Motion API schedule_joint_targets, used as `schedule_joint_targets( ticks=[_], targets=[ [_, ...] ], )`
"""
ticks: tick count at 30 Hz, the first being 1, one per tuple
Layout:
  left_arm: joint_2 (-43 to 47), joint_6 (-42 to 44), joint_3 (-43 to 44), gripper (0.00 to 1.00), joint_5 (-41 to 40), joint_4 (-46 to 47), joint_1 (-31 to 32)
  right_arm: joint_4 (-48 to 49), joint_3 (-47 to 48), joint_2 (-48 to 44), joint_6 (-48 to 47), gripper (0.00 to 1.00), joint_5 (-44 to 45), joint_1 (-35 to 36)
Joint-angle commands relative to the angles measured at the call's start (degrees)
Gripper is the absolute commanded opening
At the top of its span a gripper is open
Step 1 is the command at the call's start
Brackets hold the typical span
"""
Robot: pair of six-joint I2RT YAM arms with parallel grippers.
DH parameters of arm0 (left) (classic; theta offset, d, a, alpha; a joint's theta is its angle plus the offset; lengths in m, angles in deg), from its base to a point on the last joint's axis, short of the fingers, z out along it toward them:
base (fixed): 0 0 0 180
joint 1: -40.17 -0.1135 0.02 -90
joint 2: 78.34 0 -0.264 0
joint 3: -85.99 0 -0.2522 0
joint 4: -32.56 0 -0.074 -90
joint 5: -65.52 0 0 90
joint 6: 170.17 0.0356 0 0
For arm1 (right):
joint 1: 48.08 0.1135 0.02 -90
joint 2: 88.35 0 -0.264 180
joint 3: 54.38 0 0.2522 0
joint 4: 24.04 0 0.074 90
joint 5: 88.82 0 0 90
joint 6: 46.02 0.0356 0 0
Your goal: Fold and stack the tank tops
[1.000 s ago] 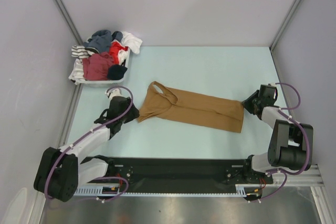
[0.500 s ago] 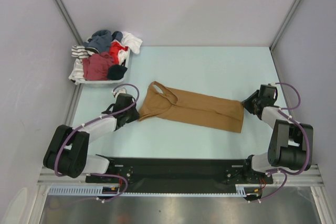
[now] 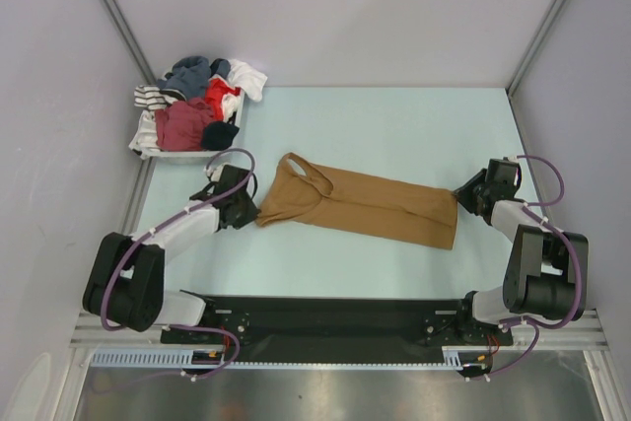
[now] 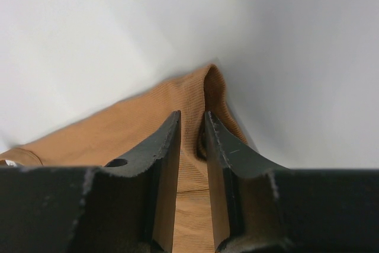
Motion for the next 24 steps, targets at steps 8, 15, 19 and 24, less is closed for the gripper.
schedule_joint_targets(
  ticks=[8,15,19,24],
  targets=[
    [-6.67,-13.46,18.63,0.0,-1.54,-22.61,-0.44,1.81,0.07,0.22,0.21,0.28,-0.68,0.06],
    [-17.92,-17.68,33.57,0.0,0.57,-30.01,-3.07,1.64,-0.1,-0.04,0.21,0.27,-0.86,-0.11],
    [-21.8,-21.01,34.65,0.0,2.42,-32.12,-5.88,1.64,-0.19,-0.13,0.21,0.28,-0.85,-0.12],
    [-24.17,-22.43,33.25,0.35,3.12,-32.57,-9.05,1.99,-0.19,0.04,0.47,0.27,-1.21,-0.12]
  ],
)
